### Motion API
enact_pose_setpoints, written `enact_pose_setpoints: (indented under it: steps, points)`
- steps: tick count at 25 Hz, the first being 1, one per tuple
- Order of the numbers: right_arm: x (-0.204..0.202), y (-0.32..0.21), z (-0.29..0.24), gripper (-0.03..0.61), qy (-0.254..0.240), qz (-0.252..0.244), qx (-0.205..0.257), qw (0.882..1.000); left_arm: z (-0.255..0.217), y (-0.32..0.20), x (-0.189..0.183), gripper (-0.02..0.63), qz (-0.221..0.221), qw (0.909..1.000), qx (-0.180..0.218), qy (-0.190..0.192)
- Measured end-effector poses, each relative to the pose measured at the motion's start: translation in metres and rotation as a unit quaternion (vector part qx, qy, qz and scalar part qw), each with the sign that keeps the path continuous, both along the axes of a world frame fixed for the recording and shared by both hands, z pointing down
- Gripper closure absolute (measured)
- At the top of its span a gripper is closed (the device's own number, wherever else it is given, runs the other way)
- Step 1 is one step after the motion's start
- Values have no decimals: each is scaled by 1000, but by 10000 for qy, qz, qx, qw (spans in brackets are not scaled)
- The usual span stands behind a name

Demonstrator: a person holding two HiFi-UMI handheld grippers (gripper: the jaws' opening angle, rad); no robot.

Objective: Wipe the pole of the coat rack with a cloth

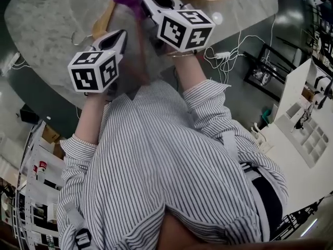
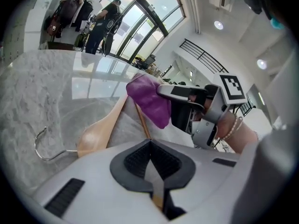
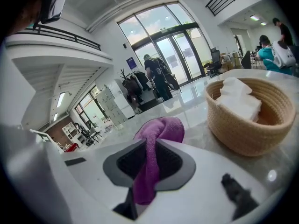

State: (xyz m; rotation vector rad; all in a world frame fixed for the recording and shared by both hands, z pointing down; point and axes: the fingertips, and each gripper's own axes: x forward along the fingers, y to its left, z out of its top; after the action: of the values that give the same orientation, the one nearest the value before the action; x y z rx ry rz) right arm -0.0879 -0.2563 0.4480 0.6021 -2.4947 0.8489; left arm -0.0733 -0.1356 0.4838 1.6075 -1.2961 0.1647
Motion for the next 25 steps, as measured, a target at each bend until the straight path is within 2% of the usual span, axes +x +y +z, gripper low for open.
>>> enact_pose_setpoints:
  steps: [8,17,25]
  points:
    - [24,39,-34,517,-116,226,295,9992,-34,25,3,604,200,9987,456,-135]
    - [50,93,-76,517,-330,469,507,9971,-86,47,13,604,614,9909,1166,-280]
    - [76,129,-107,517,-376,389,870,9947,-118,59,20,604,503,9845,1629,-402]
